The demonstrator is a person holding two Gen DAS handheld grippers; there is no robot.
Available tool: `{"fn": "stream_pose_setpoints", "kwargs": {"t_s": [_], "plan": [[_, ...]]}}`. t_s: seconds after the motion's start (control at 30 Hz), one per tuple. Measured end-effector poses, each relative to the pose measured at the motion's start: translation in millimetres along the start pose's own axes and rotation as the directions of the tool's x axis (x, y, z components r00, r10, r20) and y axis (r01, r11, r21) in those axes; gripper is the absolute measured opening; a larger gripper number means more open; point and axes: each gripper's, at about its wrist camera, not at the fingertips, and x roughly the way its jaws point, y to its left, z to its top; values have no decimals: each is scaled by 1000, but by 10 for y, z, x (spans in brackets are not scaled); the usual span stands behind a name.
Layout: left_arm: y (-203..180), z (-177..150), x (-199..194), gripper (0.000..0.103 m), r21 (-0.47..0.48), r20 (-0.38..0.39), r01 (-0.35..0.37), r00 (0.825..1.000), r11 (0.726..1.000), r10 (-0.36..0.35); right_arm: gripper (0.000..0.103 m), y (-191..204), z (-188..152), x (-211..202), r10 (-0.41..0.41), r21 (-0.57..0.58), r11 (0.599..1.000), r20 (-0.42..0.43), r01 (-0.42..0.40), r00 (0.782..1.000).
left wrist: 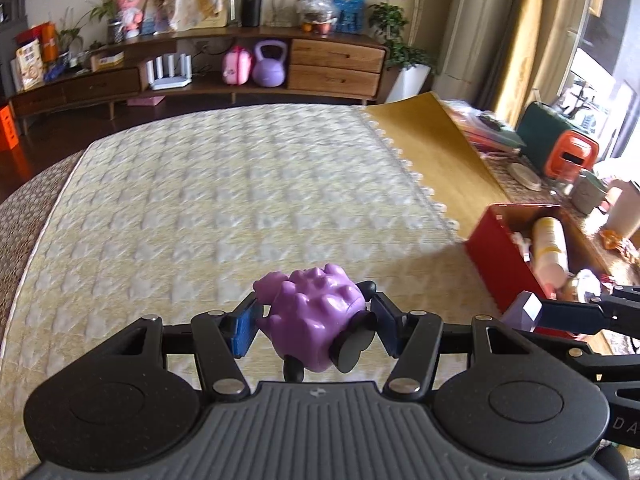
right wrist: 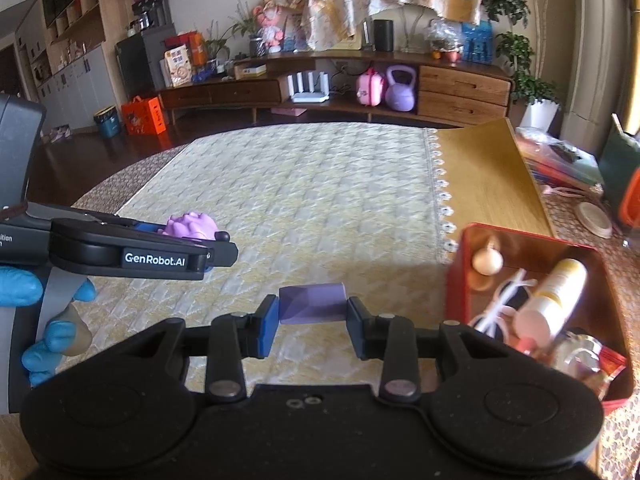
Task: Organize rigid objects
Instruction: 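Carry the purple spiky toy and purple block over the red tin with both grippers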
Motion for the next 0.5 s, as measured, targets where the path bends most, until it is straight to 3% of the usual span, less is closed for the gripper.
{"fn": "stream_pose_setpoints", "kwargs": {"t_s": [0.5], "plan": [[-913, 182, -63, 59, 127, 27, 92, 995, 988, -96, 35, -664, -242, -388, -69, 82, 995, 55, 65, 996]]}}
